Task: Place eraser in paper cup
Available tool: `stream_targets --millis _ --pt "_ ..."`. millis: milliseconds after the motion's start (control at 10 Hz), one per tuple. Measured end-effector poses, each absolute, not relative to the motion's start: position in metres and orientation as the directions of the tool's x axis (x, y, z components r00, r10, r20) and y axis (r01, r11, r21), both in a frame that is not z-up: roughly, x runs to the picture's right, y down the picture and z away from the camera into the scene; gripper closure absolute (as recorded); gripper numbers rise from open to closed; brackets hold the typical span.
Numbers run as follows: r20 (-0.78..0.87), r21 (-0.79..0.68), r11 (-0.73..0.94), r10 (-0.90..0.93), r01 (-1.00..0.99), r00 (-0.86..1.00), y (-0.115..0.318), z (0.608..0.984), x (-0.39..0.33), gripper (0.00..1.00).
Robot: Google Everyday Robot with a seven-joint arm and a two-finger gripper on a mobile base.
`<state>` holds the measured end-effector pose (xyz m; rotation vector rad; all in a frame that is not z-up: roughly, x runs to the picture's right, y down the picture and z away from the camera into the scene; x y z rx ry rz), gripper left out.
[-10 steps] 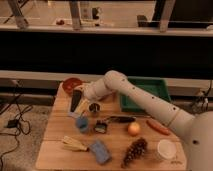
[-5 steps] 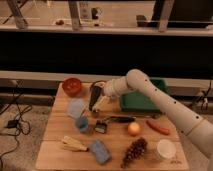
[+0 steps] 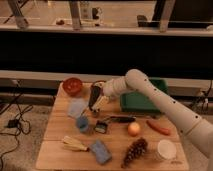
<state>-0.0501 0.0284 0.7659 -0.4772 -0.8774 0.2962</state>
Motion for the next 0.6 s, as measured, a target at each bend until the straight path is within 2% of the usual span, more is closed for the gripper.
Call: stream_targets --millis 300,600 --pt "0.661 -0.49 0.867 0.44 -0.094 0.608 0.02 0.763 -0.042 1.0" --pt "0.659 -0.416 0.887 0.446 -0.199 0.606 -0.009 0.741 0.007 1.0"
